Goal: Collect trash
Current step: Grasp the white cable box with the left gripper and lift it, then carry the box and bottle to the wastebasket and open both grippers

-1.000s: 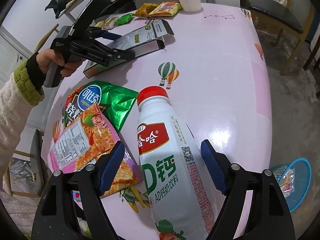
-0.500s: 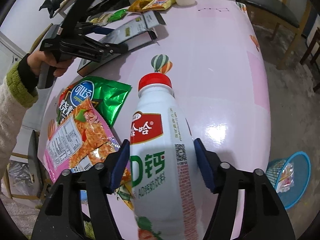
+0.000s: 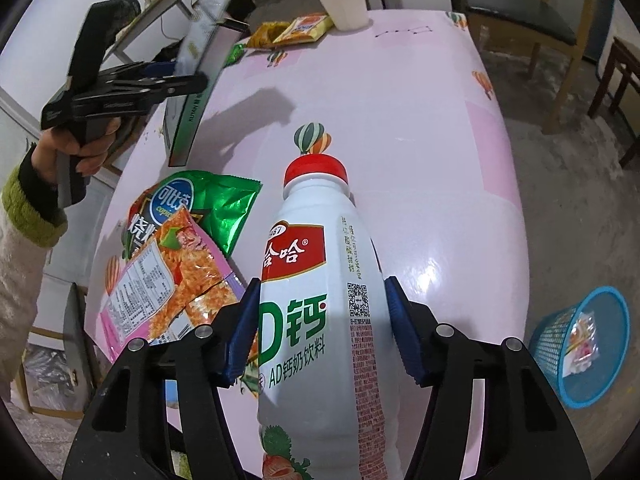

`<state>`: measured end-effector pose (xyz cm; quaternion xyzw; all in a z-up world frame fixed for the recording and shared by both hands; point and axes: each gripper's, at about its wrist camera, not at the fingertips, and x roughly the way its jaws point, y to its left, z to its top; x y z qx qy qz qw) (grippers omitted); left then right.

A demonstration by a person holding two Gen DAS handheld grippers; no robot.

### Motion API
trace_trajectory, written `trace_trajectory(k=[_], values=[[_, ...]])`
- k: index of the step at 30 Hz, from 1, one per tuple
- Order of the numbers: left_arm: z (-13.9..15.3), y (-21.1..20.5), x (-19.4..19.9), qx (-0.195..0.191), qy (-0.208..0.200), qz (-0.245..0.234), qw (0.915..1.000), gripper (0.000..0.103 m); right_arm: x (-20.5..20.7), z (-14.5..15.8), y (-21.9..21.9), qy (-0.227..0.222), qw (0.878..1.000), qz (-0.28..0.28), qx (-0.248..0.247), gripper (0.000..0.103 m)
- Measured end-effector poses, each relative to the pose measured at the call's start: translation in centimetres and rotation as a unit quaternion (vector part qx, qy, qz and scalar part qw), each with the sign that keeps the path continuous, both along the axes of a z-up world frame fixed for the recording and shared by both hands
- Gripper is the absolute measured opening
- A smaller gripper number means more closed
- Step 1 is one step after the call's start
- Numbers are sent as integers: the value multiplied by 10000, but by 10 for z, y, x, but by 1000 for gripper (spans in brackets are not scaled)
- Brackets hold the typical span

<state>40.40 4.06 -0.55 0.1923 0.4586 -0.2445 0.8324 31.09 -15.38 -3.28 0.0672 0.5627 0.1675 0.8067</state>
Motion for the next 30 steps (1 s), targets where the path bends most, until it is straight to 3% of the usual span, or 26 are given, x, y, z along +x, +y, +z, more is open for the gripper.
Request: trace_trajectory(k=[15,22,30], values=[[87,-13,-67,-471,-650,-110,9967,87,-48,37,-28,-496,9973,-421,348,56],[120,-57,-111,-784,-662,-366,9940,87,-89,61,-64,-913,9906,-847,569,56],[117,-142,-150,-1205,-244,-829,9889,87,-156,66,-131,-1287,9734,-1680,881,56]])
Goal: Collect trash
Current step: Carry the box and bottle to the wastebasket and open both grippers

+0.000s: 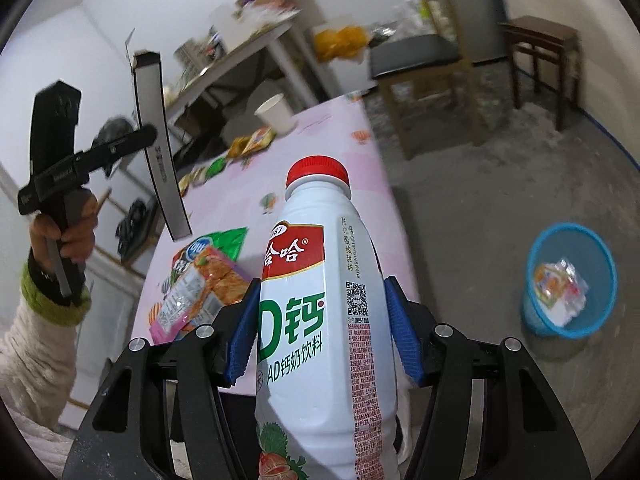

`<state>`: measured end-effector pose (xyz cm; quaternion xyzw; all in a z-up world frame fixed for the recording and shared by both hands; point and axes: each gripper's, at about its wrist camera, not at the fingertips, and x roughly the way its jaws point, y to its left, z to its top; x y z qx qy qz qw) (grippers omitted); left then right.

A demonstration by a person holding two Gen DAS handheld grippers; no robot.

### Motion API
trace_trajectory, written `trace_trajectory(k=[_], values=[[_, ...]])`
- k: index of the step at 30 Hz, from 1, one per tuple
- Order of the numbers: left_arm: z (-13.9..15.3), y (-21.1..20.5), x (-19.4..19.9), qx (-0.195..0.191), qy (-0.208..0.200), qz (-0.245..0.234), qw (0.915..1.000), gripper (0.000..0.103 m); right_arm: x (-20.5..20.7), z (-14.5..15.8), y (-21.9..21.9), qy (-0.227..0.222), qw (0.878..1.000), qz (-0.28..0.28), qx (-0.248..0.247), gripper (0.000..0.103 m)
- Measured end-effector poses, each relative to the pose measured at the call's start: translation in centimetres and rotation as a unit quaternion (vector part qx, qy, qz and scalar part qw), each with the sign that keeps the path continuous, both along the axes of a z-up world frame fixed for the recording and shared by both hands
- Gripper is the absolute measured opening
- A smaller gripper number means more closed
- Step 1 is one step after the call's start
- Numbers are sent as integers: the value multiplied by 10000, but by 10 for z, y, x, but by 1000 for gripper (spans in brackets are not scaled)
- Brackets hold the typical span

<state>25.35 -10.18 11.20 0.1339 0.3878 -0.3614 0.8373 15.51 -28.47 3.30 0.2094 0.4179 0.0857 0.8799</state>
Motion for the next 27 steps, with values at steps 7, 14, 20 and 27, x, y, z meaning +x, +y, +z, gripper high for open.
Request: trace_trajectory(k=[7,14,20,27], values=[[-41,-111,-29,58,555,-597,9967,87,-62,-25,-67,107,9959,-887,154,56],[-120,-229,-35,470,1448,-958,9837,87,-99,-72,-124,406,9827,-1735,506,56],[-191,-310,-29,877,1980,-1067,9704,87,-96,-120,-174,718,9637,-2323,1098,56],[-251,-404,15,717,2706,-355,9593,97,-44,-175,-258,794,9306,-3091,1792,65]])
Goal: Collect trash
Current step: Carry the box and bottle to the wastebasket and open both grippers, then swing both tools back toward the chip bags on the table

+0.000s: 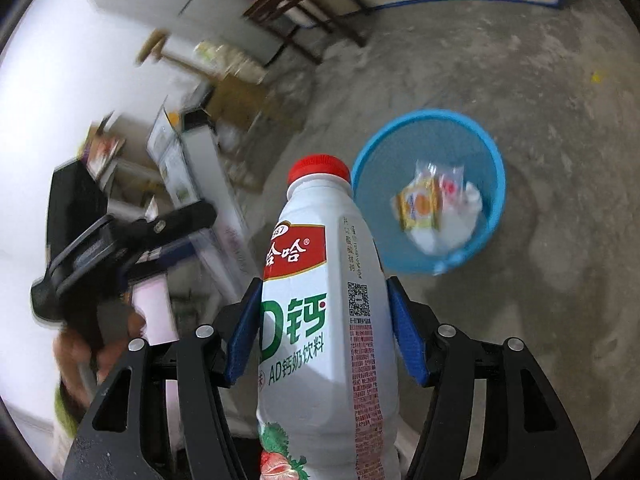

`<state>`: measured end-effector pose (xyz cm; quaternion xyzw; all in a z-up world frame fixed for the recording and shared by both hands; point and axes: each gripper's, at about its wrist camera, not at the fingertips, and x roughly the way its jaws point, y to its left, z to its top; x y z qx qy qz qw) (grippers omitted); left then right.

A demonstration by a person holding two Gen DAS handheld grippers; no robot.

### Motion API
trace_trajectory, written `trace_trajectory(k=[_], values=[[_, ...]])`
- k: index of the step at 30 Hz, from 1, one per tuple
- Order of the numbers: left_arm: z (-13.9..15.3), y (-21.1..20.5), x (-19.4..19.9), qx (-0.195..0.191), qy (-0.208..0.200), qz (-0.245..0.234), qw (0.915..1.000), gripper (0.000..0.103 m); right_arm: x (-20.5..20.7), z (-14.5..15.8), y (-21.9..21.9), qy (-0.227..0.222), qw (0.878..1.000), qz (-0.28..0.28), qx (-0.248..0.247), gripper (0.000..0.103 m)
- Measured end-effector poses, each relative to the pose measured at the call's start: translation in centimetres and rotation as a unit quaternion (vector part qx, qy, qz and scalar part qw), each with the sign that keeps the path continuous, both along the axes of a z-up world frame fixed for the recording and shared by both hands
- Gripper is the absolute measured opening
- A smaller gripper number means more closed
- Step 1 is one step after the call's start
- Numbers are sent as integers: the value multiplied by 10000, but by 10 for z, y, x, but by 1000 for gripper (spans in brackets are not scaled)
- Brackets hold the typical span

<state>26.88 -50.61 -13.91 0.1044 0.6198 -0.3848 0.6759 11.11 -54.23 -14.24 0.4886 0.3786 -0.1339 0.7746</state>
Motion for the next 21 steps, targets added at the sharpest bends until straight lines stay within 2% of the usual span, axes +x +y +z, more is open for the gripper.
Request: trace_trajectory(k=[1,2,5,8,10,15,21], values=[[-6,-9,3,11,21,133,9999,97,5,-8,-11,10,9999,-101,32,78],[-11,-15,6,13,37,259,9997,97,10,-16,-20,32,9997,-247,52,80],[-21,-24,3,-170,175,488,9985,97,14,-36,-34,216,9975,-668,64,80],[-20,-17,-4,-329,320,419,9981,97,3,-48,-25,125,9973,-709,137,80],[-17,-7,-8,-404,265,316,9983,97,-6,-53,-18,204,9975,-669,46,80],[9,12,-21,-680,-62,215,9974,97,-40,-53,2,232,9970,-738,9,80],[58,50,-41,-1061,-415,182,9933,97,-67,-39,22,230,9974,-663,-148,79]])
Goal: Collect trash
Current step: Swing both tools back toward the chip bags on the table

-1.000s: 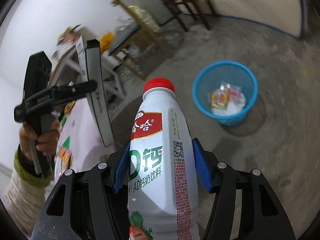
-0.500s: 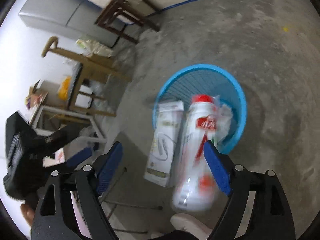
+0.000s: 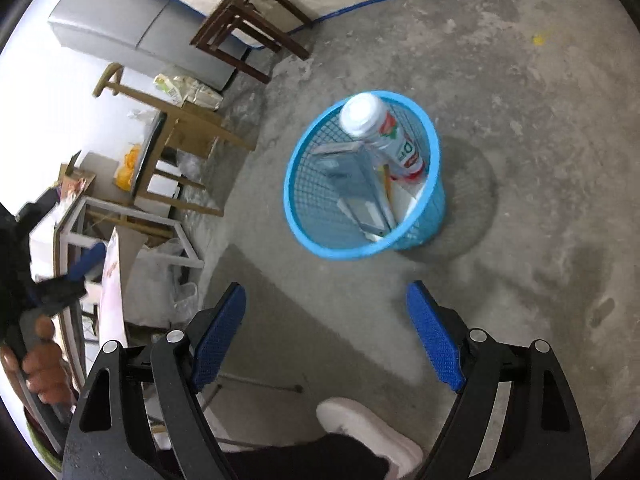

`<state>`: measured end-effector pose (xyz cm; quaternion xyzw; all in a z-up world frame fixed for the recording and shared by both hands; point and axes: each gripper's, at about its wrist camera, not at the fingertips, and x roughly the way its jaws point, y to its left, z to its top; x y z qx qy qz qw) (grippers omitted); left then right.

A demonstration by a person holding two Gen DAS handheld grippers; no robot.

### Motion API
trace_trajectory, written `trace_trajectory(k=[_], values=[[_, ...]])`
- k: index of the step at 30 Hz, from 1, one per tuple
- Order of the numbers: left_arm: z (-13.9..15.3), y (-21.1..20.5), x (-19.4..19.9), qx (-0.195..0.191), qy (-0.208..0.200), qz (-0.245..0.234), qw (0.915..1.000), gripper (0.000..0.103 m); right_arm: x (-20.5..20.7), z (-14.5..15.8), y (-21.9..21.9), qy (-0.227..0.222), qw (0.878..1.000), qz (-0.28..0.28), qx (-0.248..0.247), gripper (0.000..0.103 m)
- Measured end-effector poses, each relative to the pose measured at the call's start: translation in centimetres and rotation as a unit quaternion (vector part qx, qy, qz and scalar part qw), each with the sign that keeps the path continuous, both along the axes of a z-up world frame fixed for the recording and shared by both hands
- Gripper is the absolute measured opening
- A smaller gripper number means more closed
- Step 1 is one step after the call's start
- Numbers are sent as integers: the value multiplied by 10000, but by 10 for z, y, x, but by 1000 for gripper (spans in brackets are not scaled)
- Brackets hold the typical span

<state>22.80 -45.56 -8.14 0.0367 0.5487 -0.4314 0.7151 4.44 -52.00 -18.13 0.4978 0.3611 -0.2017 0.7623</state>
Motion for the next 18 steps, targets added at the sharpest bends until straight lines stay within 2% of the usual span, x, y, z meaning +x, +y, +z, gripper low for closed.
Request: trace_trajectory(k=[5,10,12,18], values=[[51,46,-34,-362,-282,26,9989,97,-18,23,27,-163,9994,151,-261,79],[92,111,-71,-765,-558,167,9954,97,-34,53,59,-444,9968,424,-507,80],[104,138,-85,-935,-669,191,9932,97,-36,64,70,-543,9949,591,-605,80],[124,228,-120,-1085,-1192,519,9856,97,-27,98,104,-672,9868,1109,-970,80]])
